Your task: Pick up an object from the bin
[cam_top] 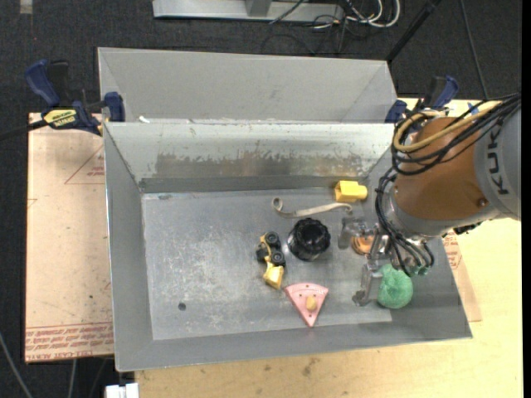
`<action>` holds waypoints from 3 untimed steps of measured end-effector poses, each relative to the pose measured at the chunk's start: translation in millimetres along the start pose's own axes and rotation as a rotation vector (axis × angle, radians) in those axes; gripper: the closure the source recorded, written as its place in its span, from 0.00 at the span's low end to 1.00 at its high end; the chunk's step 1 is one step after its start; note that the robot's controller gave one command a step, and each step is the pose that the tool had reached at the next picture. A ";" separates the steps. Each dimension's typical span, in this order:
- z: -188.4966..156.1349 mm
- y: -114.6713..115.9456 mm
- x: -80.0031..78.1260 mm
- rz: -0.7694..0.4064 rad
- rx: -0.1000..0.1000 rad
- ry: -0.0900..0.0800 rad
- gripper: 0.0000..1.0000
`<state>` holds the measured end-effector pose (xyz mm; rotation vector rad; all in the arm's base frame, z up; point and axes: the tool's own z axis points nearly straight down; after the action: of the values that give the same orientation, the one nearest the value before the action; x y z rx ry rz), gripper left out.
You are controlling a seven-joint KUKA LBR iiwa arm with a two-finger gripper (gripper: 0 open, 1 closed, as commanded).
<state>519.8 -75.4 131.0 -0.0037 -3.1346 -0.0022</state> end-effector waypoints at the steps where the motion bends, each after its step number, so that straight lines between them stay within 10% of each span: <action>1: -4.1 0.3 -1.9 -0.002 0.001 -0.008 0.00; 2: 41.6 53.1 -72.7 -0.024 0.001 -0.016 0.00; 3: 20.0 92.3 -65.2 -0.072 0.001 -0.006 0.00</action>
Offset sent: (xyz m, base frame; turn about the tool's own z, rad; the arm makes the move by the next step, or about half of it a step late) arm 0.0911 0.0703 -0.0610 -0.0317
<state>585.1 16.8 110.7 0.1087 -3.1383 -0.0013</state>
